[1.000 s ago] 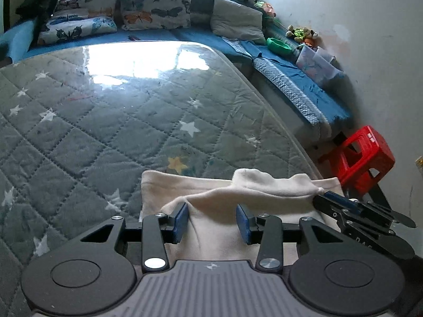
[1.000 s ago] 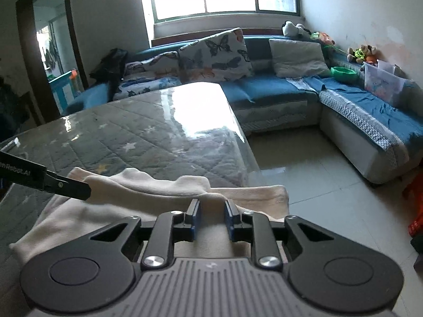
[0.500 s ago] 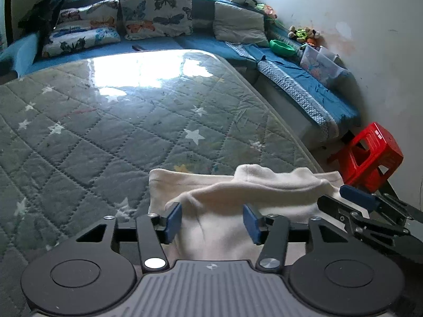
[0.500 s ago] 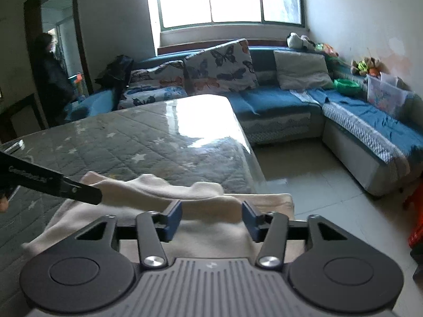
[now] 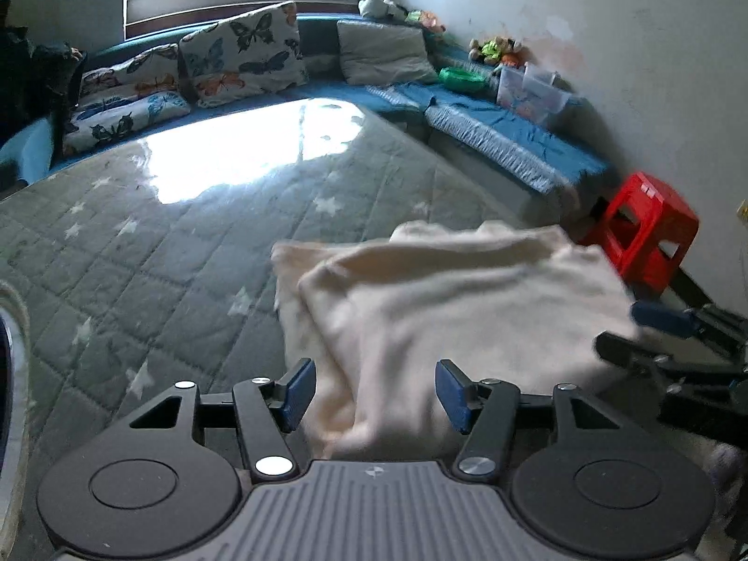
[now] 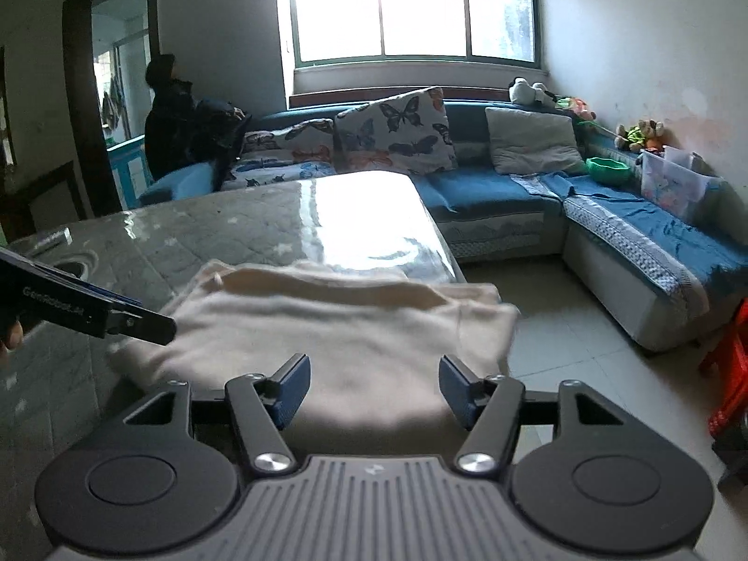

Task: Fold clothes

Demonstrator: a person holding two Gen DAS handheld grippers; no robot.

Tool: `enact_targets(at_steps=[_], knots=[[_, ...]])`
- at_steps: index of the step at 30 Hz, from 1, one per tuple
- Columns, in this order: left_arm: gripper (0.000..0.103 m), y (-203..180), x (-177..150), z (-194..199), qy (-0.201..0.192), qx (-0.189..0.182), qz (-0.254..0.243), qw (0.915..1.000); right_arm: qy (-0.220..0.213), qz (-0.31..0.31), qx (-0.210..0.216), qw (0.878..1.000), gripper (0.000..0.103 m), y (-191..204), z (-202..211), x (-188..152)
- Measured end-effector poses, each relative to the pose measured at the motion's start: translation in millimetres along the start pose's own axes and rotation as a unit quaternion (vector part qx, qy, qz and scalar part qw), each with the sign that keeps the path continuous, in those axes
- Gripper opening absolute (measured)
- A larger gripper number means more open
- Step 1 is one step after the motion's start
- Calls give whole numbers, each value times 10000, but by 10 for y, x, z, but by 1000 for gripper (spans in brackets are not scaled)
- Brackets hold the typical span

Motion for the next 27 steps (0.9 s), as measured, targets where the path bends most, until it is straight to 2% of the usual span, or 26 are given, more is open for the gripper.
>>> enact_targets(at_steps=[4,8,12,17,27], knots=[[61,72,-105,-80,127,126,33,9998,-65,-26,-59,10000,62,7,39,-24],[61,120,-121,-44,120,100,82,9998,-131,-52,-119,9998,62,14,78,-48],[62,93,-58,49,-41,75,87,9999,-196,-79,-178,9996,61,21,117,-71],[62,54,-16,64,-109,40,156,9998,-278,-111,-253,9992,51,30,166,-101],[62,118,-119,-78,185,119,295,9993,62,-59,-117,9999,50,58,68,-286]])
Point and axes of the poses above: each gripper's, at about its wrist camera, not at the fingertips, and z roughly against the way its jaws point, y to its left, x to its top, the point moved 1 cm from there along -z, roughly the way its jaws point, and after that the axes turned 6 degrees about -y, right-handed, at the moved point
